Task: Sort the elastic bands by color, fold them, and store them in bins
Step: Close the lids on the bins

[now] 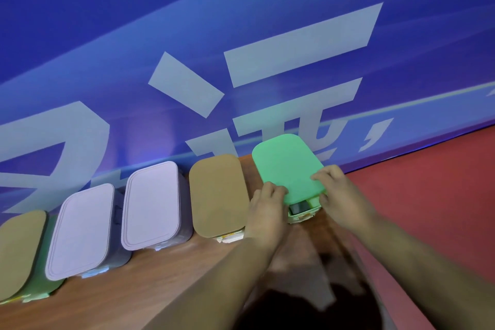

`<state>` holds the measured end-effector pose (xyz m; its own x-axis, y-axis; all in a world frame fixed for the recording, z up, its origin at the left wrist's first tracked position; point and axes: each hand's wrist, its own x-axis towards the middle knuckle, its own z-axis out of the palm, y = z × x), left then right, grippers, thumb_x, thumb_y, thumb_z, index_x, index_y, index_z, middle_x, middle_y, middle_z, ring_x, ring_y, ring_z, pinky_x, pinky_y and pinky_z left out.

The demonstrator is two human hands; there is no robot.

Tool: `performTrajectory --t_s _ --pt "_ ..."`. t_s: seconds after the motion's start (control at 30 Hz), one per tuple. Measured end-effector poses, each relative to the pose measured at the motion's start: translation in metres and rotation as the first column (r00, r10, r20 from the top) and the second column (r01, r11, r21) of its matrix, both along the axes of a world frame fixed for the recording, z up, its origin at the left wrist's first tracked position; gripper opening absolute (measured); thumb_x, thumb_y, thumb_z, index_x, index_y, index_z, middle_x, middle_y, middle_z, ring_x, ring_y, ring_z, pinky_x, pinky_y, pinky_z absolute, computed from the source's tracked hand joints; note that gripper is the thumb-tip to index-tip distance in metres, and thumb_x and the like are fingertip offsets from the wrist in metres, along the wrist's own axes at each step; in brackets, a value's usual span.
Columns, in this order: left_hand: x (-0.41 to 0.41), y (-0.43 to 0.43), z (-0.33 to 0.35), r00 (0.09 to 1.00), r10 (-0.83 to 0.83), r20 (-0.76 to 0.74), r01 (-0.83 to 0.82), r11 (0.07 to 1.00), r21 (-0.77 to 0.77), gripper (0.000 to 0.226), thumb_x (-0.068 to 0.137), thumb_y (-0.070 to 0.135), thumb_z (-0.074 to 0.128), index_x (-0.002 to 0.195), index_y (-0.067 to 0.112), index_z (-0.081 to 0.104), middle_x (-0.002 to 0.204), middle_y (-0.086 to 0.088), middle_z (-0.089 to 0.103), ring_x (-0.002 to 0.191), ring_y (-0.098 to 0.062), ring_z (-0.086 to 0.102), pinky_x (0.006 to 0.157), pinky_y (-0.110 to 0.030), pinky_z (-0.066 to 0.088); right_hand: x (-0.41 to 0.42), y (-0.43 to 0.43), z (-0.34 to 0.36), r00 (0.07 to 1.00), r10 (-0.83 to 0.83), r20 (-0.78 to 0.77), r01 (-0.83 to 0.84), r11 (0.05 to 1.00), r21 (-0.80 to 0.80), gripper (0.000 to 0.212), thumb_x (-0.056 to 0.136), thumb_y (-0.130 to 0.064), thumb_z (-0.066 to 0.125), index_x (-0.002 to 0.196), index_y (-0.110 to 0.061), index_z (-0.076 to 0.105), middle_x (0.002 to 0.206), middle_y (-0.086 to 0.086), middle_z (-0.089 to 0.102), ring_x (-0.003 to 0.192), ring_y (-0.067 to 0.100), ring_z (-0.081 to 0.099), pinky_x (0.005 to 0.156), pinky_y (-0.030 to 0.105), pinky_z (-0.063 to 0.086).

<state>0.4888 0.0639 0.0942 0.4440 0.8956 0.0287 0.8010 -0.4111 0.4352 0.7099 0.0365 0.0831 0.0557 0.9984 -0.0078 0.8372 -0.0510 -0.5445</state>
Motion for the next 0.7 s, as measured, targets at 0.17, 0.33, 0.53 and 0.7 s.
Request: performTrajectory --t_s 0.17,0.33,0.53,0.7 --pt "-0.002 -0.017 -0.008 0.993 -0.051 -0.106 0.051 0.999 0.002 0.036 0.083 0.01 0.066 0.119 0.015 0.063 0.114 -0.007 0.056 0.094 -0.033 0.056 0.086 -0.045 0.054 -0.003 -0.014 -0.008 0.999 0.015 0.04 -0.011 0.994 -0.106 0.057 0.081 0.0 0.063 0.136 -0.015 0.061 0.133 -0.003 0.042 0.112 0.024 0.063 0.104 0.037 0.052" --pt "-0.005 -0.023 -0.02 0.983 -0.067 -0.173 0.074 0.997 0.03 0.039 0.08 0.001 0.065 0.115 0.016 0.059 0.112 -0.006 0.055 0.096 -0.03 0.055 0.086 -0.041 0.056 -0.007 -0.018 -0.005 0.994 0.038 0.101 -0.022 0.988 -0.153 0.052 0.087 -0.007 0.063 0.139 -0.013 0.059 0.138 0.004 0.042 0.113 0.024 0.064 0.105 0.03 0.048" --pt "-0.006 -0.021 -0.016 0.933 -0.168 -0.318 0.207 0.974 0.095 0.031 0.082 0.011 0.042 0.096 0.017 0.068 0.094 -0.004 0.059 0.085 -0.029 0.057 0.077 -0.04 0.058 -0.012 -0.021 -0.003 0.974 0.069 0.215 -0.02 0.975 -0.22 0.037 0.092 -0.019 0.064 0.129 -0.017 0.063 0.144 0.005 0.038 0.113 0.027 0.065 0.1 0.032 0.05" --pt "-0.003 -0.02 -0.009 0.899 -0.19 -0.395 0.251 0.962 0.107 0.033 0.083 0.009 0.04 0.094 0.015 0.071 0.094 -0.006 0.06 0.085 -0.032 0.059 0.077 -0.043 0.056 -0.017 -0.011 -0.002 0.964 0.08 0.253 -0.012 0.966 -0.26 0.042 0.09 -0.033 0.069 0.13 -0.021 0.064 0.157 0.006 0.035 0.136 0.028 0.051 0.117 0.033 0.039"
